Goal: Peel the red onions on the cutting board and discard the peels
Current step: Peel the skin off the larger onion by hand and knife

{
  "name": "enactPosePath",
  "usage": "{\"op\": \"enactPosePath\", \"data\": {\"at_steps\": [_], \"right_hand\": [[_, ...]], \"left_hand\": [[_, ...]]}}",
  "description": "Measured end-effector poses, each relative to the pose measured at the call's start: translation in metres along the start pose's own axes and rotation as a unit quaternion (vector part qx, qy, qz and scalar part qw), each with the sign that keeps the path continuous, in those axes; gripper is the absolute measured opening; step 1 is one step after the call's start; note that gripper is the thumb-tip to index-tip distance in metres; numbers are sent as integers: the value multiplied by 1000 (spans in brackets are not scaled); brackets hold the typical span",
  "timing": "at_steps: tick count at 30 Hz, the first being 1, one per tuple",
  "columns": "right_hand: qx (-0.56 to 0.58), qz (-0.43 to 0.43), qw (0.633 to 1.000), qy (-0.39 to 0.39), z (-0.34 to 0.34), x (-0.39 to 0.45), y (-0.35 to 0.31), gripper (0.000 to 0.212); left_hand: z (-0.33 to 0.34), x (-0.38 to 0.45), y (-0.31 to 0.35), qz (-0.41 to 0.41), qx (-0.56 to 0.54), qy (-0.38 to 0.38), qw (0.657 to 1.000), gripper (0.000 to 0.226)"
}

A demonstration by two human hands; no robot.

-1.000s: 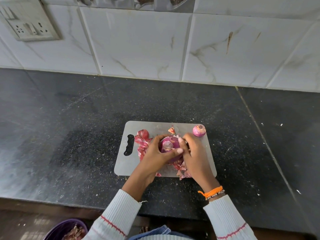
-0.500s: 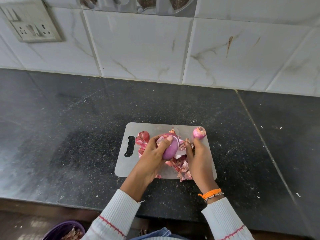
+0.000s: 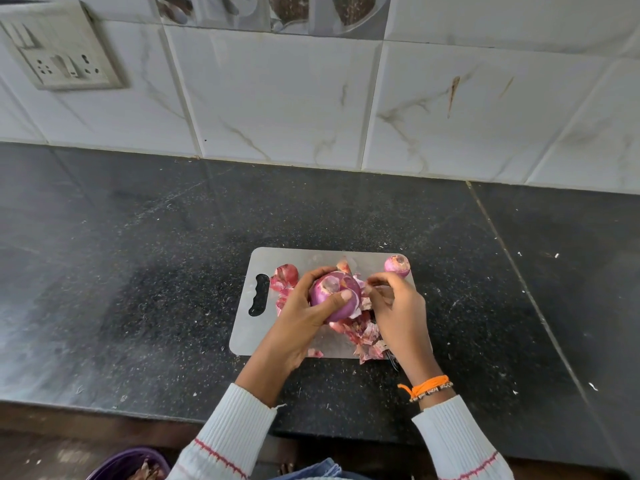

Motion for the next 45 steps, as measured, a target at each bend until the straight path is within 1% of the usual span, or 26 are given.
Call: {"op": "enactPosePath", "data": {"at_steps": [2,4,6,8,10,13,20,24,27,29,31,35,39,43,45], "right_hand": [[41,-47,998,2,-4,0,-19,15],[59,-98,993,-12,-5,0,-36,18],[56,-133,989,-26,-5,-1,-46,16],[42,-149,987,-34,-4,-2,-48,14],[50,-138,988,-46,-3,-2,-42,14],[64,-121,989,-51,-4,-2,-36,13],[59,-139,988,-39,-7,-1,-39,9],[24,-143,989,-16,-9,0,-36,9],[22,-118,993,3,-12,0,-26,10],[52,-74,996,11,-14,-2,-16,12],[88,-47,995,-6,-11,-3,-11,13],[97,-75,990,-67,-1,-2,-19,14],[107,-72,989,-66,-2,-2,-18,15],[60,-114,990,-59,-2,-1,-25,7],[28,-125,989,-68,2,-2,-27,4]], "left_hand": [[3,-2,0,9,24,-5,1000,40],[6,-4,0,18,48,-13,999,40],[8,-4,-1,17,59,-25,998,46],[10,-4,-4,8,56,-40,998,53],[11,-4,-6,2,59,-53,997,57],[11,-5,-8,-1,76,-63,995,56],[12,-5,-8,-1,79,-65,995,49],[14,-5,-8,2,89,-64,994,50],[14,-4,-8,4,98,-58,994,51],[13,-3,-9,2,95,-52,994,50],[12,-2,-10,-1,92,-48,995,49],[11,1,-10,8,117,-47,992,49],[13,1,-9,21,142,-47,988,51],[10,2,-10,18,129,-37,991,50],[9,3,-11,15,122,-34,992,50]]}}
Point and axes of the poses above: each hand's wrist, its own x-axis towards the middle knuckle, its own z-axis out of the palm, y = z × x, the point moved 9 cm from there along x, towards the middle knuckle, and after that the axes turned 9 degrees about -z, right-handed, at the moved point
